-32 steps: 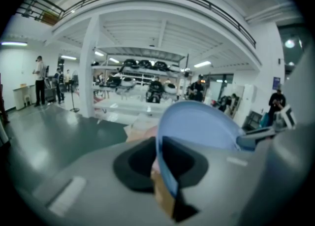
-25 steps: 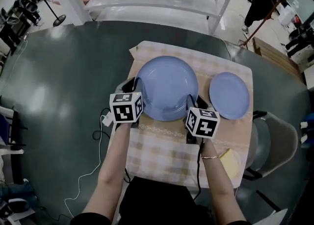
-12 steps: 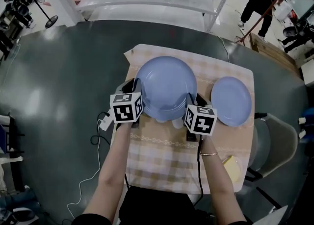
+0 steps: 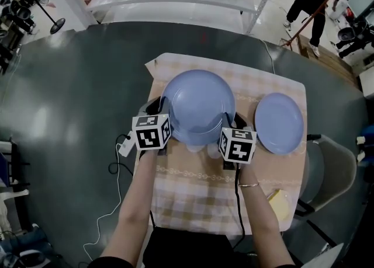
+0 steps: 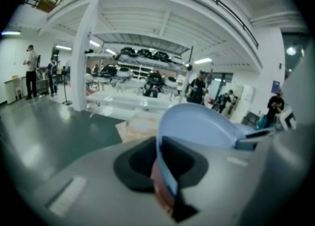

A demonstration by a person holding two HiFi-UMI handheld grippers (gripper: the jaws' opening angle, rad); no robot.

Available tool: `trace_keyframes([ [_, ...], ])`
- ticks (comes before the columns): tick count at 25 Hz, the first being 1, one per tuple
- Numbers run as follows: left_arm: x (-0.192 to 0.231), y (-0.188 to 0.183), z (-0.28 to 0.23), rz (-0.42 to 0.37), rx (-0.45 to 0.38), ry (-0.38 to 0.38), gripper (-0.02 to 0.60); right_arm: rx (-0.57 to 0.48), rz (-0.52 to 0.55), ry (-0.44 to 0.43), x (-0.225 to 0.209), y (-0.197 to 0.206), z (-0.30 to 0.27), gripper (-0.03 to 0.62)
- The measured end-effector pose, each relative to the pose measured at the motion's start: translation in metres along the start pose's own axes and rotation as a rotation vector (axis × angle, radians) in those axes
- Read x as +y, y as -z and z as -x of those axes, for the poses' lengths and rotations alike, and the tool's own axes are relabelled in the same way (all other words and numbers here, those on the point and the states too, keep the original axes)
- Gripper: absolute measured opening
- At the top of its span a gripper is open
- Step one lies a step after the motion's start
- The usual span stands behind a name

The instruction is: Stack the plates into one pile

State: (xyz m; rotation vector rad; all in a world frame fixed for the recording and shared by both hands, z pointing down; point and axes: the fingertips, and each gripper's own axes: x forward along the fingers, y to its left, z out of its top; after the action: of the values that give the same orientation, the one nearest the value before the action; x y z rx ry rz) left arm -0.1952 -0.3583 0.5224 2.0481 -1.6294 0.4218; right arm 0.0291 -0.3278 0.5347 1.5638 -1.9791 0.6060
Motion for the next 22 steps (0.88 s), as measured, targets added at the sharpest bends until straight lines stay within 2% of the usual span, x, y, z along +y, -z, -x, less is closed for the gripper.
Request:
trace_keyframes([
  [11,0.003,0.015,-0.011,-0.032,0.041,-0.006,0.048,0.038,0.054,0.016,0.001,0.011,-0.011,0.115],
  [22,0.004,0.019,-0.014,-0.056,0.046,-0.011,0.060,0.049,0.045,0.010,0.003,0.018,-0.016,0.153],
])
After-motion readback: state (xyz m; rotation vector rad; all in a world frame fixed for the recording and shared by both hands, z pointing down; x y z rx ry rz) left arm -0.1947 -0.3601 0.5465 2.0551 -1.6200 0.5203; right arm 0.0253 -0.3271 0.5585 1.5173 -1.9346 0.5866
